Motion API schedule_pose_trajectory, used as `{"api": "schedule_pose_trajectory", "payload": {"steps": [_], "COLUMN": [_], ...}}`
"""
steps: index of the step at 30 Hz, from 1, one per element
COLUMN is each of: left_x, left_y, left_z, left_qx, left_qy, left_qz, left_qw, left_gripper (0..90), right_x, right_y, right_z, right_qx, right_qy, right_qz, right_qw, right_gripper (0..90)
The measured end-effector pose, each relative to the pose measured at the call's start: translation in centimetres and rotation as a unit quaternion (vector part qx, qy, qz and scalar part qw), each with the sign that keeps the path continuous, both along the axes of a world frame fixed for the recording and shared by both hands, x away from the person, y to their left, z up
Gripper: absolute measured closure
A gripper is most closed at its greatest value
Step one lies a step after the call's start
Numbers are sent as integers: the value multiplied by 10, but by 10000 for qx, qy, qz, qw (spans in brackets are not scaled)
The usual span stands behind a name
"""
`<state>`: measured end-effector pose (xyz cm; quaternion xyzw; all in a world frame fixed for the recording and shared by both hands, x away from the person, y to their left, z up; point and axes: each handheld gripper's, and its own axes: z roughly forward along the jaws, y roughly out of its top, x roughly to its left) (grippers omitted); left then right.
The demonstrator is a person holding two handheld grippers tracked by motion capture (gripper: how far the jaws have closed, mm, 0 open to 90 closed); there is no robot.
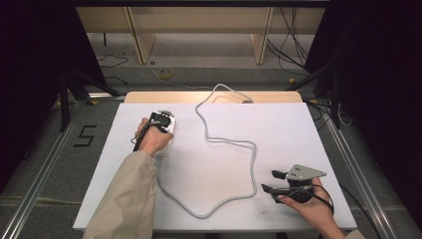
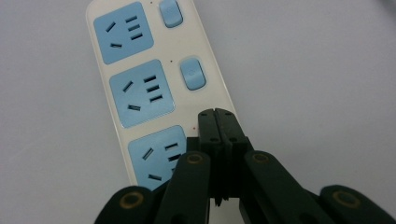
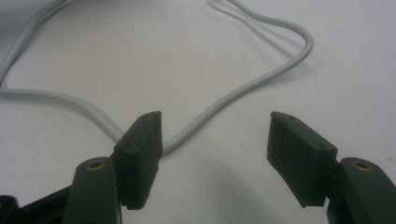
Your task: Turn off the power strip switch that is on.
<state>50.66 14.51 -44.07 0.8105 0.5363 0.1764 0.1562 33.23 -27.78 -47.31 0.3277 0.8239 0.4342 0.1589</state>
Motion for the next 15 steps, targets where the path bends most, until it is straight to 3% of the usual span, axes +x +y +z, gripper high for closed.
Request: {"api": "schedule_pose_trajectory", "payload": {"steps": [6,8,11,15], "left_x": [0,0,-1,-1], "left_y": [-2,-4,-2,-1], "left_z": [0,0,0,0], "left_qx": [85,119,60,-32], "left_qy": [24,121,203,150], "left_qz": [-29,-62,-82,-56], "left_qw": [10000,9998,9997,9999], "left_gripper": [899,899,899,899], "right_x": [0,0,1,0], "right_y": [0,0,0,0], "right_z": [0,0,-1,0], "right_qx": [-1,-6,-14,-4], "right_qy": [2,5,20,11], "right_qz": [-4,-4,0,-4], "right_qw": [10000,10000,10000,10000], "right_gripper": [366,366,366,366]}}
